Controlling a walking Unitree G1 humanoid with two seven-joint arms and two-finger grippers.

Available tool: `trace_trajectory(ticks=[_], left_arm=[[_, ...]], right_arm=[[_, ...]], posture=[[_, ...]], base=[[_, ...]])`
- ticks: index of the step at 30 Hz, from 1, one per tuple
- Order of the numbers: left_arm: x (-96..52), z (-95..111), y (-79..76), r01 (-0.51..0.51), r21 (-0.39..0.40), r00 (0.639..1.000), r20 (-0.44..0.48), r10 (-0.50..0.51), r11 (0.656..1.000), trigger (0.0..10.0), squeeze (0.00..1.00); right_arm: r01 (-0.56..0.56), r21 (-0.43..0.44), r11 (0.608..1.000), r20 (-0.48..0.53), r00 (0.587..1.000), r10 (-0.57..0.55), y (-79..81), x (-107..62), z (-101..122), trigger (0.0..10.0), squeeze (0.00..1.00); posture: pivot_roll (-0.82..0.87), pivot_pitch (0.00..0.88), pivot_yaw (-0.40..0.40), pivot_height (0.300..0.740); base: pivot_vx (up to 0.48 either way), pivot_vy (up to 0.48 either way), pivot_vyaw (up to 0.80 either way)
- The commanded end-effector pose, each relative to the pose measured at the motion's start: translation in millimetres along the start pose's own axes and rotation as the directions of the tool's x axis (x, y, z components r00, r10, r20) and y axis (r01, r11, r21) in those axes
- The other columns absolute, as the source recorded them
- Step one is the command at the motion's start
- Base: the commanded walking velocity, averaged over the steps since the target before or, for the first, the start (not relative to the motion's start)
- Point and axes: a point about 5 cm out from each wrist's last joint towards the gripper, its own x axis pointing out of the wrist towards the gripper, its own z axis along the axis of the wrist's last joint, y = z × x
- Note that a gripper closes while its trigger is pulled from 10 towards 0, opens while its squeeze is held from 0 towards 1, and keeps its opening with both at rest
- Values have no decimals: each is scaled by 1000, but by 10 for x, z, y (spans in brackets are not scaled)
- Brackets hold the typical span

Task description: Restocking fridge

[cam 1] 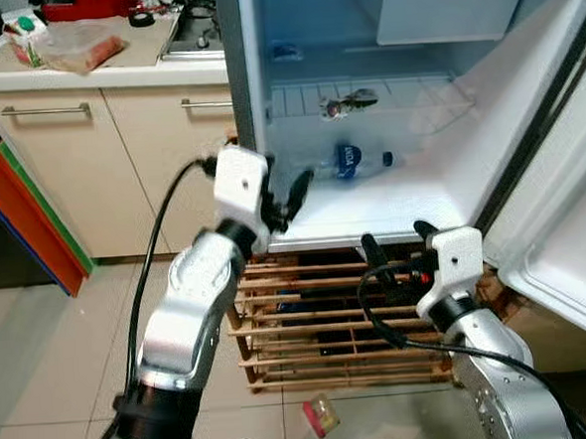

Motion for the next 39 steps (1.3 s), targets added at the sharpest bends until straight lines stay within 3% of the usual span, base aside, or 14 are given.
trace_trajectory(ticks=[1,4,6,10,15,25,28,39], left_arm=[[-87,-115,-22,27,68,1000,-15,-26,997,10000,0],[-201,-311,-12,69,92,996,-69,-63,993,10000,0],[-290,-429,55,43,93,994,-109,-33,995,10000,0],[-336,-400,117,-18,37,994,-103,22,999,10000,0],[-282,-257,117,-69,1,997,-33,69,998,10000,0],[-201,-290,140,-84,23,995,-48,85,996,10000,0],[-174,-276,143,-95,62,995,-37,97,994,10000,0],[-98,-246,159,-119,71,992,-21,121,990,10000,0]], right_arm=[[14,6,1000,18,1000,-14,-55,31,15,10000,0],[18,8,1000,21,1000,-18,-61,52,11,10000,0],[25,12,1000,25,999,-26,-62,52,11,10000,0],[30,15,999,23,999,-31,-64,32,-7,10000,0],[39,23,999,2,999,-39,-57,-16,-89,10000,0],[59,4,998,-3,998,-59,-90,-13,-133,10000,0],[60,-1,998,-7,998,-60,-89,-13,-152,10000,0],[85,7,996,-33,996,-85,-129,-16,-214,10000,0]], posture=[[-59,0,-8,740],[-56,0,-10,740],[-55,0,-11,740],[-49,0,-14,740],[-44,0,-15,740],[-51,0,-6,740],[-54,0,-5,740],[-62,0,-1,740]], base=[[0,0,0],[0,0,0],[0,0,0],[0,0,0],[0,0,0],[0,407,0],[0,0,0],[-113,0,0]])
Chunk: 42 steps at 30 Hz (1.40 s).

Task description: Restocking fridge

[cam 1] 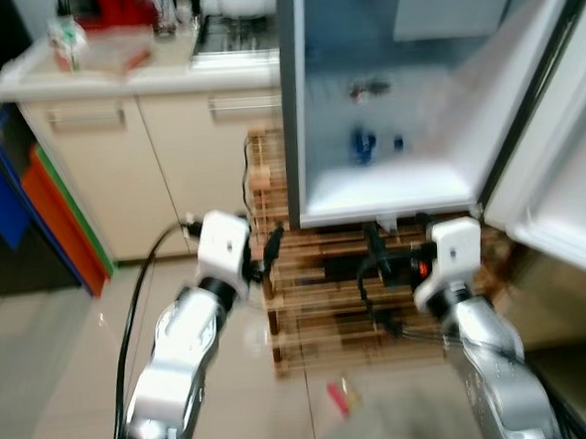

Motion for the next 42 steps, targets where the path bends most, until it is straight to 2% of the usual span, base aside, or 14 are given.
trace_trajectory(ticks=[1,8,17,26,37,42], left_arm=[[40,26,-25,5,9,1000,7,-5,1000,10000,0],[85,32,-19,-1,20,1000,11,0,1000,10000,0],[111,53,-62,7,15,999,32,-7,1000,10000,0],[159,28,-21,-25,-3,999,21,25,1000,10000,0],[195,12,-30,-36,-3,999,20,36,999,10000,0],[199,-21,17,-98,-6,995,4,98,995,10000,0]], right_arm=[[22,-11,1000,3,1000,-22,-65,-2,13,10000,0],[31,-12,999,-4,999,-32,-78,-2,-10,10000,0],[24,-23,999,-16,1000,-25,-71,-61,-40,10000,0],[13,-56,998,-30,999,-14,-122,-237,-81,10000,0],[32,-57,998,-1,999,-32,-151,-216,-1,10000,0],[17,-55,998,8,1000,-17,-117,-198,17,10000,0]], posture=[[-63,0,0,740],[-69,0,4,740],[-83,0,6,740],[-109,0,14,740],[-116,0,12,740],[-120,0,15,740]], base=[[-322,0,0],[-305,0,0],[0,0,0],[0,-433,0],[0,-416,0],[297,-372,0]])
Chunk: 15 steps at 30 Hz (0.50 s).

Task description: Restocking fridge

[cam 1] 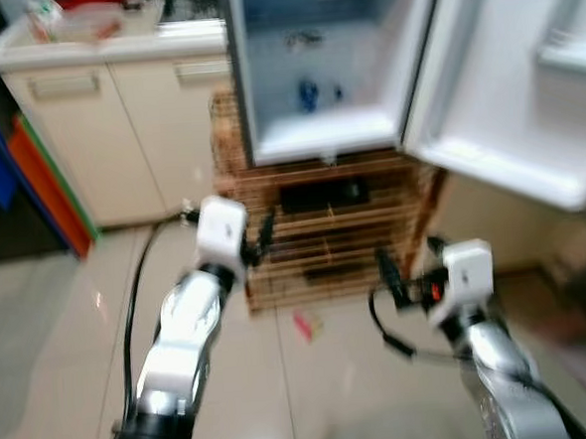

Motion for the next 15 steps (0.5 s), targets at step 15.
trace_trajectory(ticks=[15], left_arm=[[18,-37,-53,-26,-22,1000,-14,26,999,10000,0]], right_arm=[[16,-2,1000,-35,999,-16,-61,29,-71,10000,0]], posture=[[-102,0,9,740]], base=[[315,-358,0]])
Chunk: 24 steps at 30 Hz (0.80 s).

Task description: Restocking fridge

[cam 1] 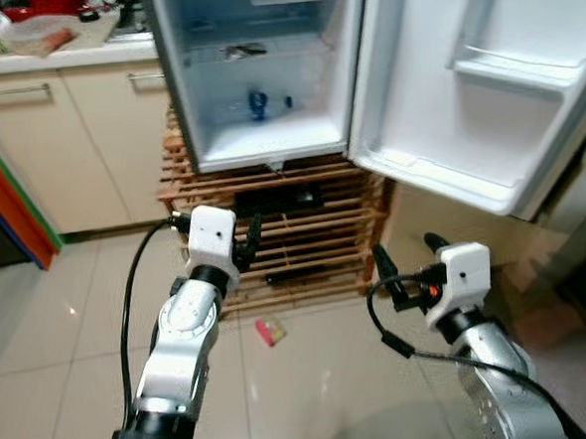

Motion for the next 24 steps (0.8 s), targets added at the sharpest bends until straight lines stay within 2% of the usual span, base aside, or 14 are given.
trace_trajectory(ticks=[1,3,7,10,17,21,24], left_arm=[[20,32,-36,10,7,1000,9,-10,1000,10000,0],[10,43,-65,16,52,1000,17,-17,999,10000,0],[-3,71,-140,50,61,998,33,-52,997,10000,0],[-3,83,-168,72,57,996,40,-74,996,10000,0],[11,92,-195,84,35,996,39,-85,996,10000,0],[34,96,-186,83,33,996,34,-84,996,10000,0],[40,93,-177,81,19,996,32,-81,997,10000,0]], right_arm=[[3,-7,1000,4,1000,-3,-22,37,20,10000,0],[-4,-13,1000,4,1000,4,-16,49,12,10000,0],[-12,-18,1000,2,1000,12,-12,88,-4,10000,0],[-18,-18,1000,1,1000,18,-4,99,-9,10000,0],[-27,-15,1000,-10,1000,27,10,93,-46,10000,0],[-25,-18,1000,-15,1000,25,13,85,-64,10000,0],[-24,-19,1000,-18,1000,23,13,81,-66,10000,0]], posture=[[-102,0,9,740],[-95,0,10,740],[-87,0,9,740],[-87,0,8,740],[-88,0,8,740],[-91,0,11,740],[-98,0,14,740]], base=[[315,-360,0],[317,-358,0],[302,-368,0],[260,-400,0],[0,-448,0],[317,-355,0],[472,0,0]])
